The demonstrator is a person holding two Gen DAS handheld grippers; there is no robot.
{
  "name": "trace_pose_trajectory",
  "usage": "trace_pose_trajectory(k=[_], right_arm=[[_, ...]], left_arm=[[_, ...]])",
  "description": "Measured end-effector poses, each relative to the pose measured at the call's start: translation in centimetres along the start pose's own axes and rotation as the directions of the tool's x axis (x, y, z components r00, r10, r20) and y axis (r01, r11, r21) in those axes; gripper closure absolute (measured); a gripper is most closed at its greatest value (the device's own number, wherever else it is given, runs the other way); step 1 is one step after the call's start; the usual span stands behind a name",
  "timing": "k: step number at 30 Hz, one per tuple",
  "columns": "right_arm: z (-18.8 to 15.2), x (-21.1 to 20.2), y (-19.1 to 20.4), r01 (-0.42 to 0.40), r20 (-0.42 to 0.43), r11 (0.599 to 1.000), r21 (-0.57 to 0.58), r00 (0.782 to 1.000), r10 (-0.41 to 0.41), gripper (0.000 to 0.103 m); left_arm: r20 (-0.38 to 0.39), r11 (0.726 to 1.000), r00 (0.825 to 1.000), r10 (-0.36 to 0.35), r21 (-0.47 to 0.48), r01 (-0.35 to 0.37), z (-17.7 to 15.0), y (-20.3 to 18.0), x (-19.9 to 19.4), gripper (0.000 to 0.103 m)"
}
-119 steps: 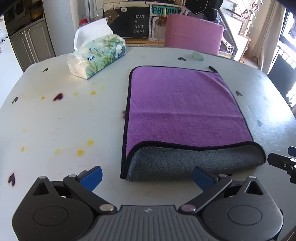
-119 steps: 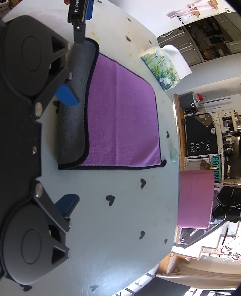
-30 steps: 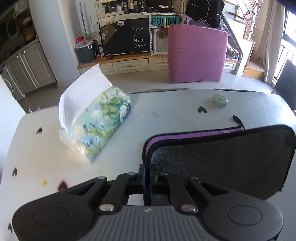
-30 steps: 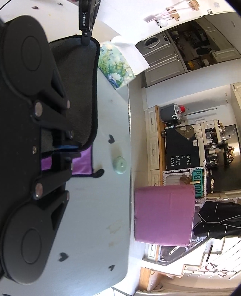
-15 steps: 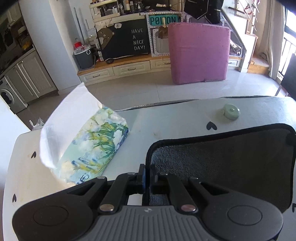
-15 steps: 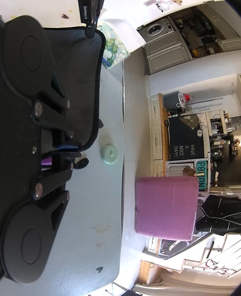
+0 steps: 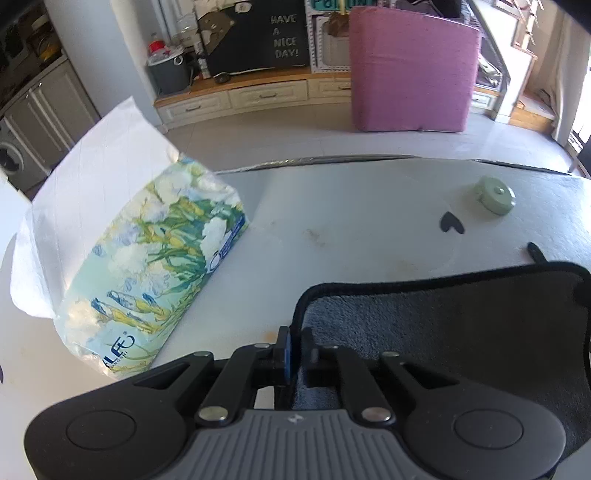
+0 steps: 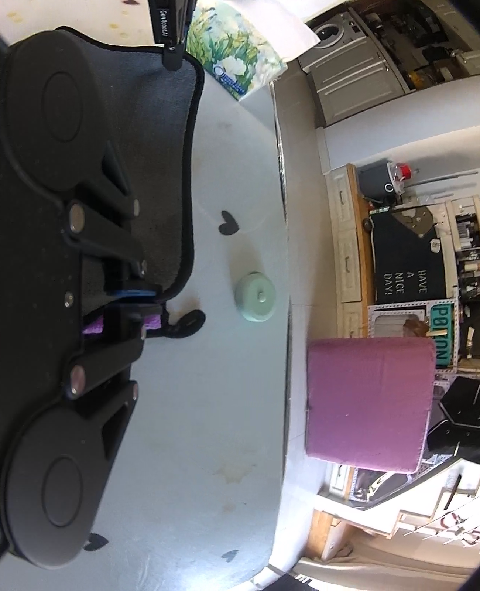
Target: Fold towel
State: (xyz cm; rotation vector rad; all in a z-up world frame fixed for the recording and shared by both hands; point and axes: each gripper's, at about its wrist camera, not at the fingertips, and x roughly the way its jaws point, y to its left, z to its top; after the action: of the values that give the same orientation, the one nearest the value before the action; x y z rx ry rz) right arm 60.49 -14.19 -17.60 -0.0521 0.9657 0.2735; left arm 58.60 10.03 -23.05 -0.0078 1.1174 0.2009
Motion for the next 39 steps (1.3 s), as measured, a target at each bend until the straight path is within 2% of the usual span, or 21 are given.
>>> trace_pose_trajectory(k=[1, 3, 4, 5, 6, 7, 8, 9, 10, 12, 14, 17, 26, 39], right_arm=[[-0.1, 0.1, 0.0, -0.005, -0.002, 1.000, 0.006, 1.000, 0.005, 0.099], [0.0, 0.2, 0.1, -0.011, -0.003, 1.000, 0.010, 1.000, 0.011, 0.095], [0.0, 0.1, 0.2, -0.013, -0.004, 1.000, 0.007, 1.000, 0.013, 0.093], [-0.1, 0.1, 0.1, -0.014, 0.000, 1.000, 0.004, 1.000, 0.014, 0.085], [-0.1, 0.0, 0.2, -0.016, 0.006, 1.000, 0.000, 1.000, 0.016, 0.076], [-0.1, -0.2, 0.2, -0.017, 0.014, 1.000, -0.003, 1.000, 0.017, 0.072], [-0.1, -0.3, 0.2, -0.018, 0.021, 1.000, -0.003, 1.000, 0.018, 0.062], [-0.1, -0.4, 0.1, -0.018, 0.025, 1.000, 0.001, 1.000, 0.018, 0.052], [0.0, -0.5, 0.0, -0.021, 0.027, 1.000, 0.006, 0.999, 0.021, 0.049], [-0.1, -0.8, -0.1, -0.036, 0.029, 0.999, 0.015, 0.999, 0.035, 0.030], [-0.3, -1.0, 0.0, -0.037, 0.029, 0.999, 0.015, 0.999, 0.037, 0.015], [-0.5, -1.3, 0.0, -0.033, 0.030, 0.999, 0.007, 0.999, 0.033, 0.002], [-1.3, -2.8, 0.0, -0.028, 0.023, 0.999, -0.015, 0.999, 0.029, 0.000], [-2.0, -7.2, -0.2, -0.024, 0.079, 1.000, -0.005, 0.997, 0.024, 0.000]], left_arm=[[0.003, 1.000, 1.000, 0.008, -0.005, -0.008, -0.1, 0.1, 0.1, 0.093], [-0.007, 1.000, 1.000, 0.006, -0.005, -0.006, -0.2, 0.3, 0.2, 0.086], [-0.011, 1.000, 1.000, 0.005, -0.005, -0.005, -0.3, 0.4, 0.2, 0.074], [-0.009, 1.000, 1.000, 0.006, -0.002, -0.006, -0.5, 0.5, 0.2, 0.061], [-0.002, 1.000, 1.000, 0.013, 0.002, -0.013, -0.6, 0.6, -0.2, 0.054], [0.011, 1.000, 1.000, 0.022, 0.007, -0.022, -0.7, 0.6, -0.4, 0.041], [0.023, 1.000, 0.999, 0.030, 0.010, -0.030, -0.8, 0.7, -0.6, 0.029], [0.033, 0.999, 0.999, 0.032, 0.010, -0.032, -0.7, 0.7, -0.9, 0.025], [0.036, 0.999, 0.999, 0.030, 0.010, -0.030, -0.7, 0.7, -1.0, 0.020], [0.037, 1.000, 0.999, 0.017, 0.003, -0.017, -0.7, 0.9, -1.2, 0.016], [0.039, 1.000, 0.999, 0.016, 0.000, -0.016, -0.8, 0.8, -1.4, 0.011], [0.045, 1.000, 0.999, 0.017, -0.004, -0.017, -1.0, 0.6, -1.8, 0.008], [0.047, 1.000, 0.999, 0.003, 0.003, -0.003, -1.9, 0.1, -3.4, 0.008], [0.088, 1.000, 0.996, -0.023, -0.003, 0.024, -3.6, -0.4, -7.7, 0.008]])
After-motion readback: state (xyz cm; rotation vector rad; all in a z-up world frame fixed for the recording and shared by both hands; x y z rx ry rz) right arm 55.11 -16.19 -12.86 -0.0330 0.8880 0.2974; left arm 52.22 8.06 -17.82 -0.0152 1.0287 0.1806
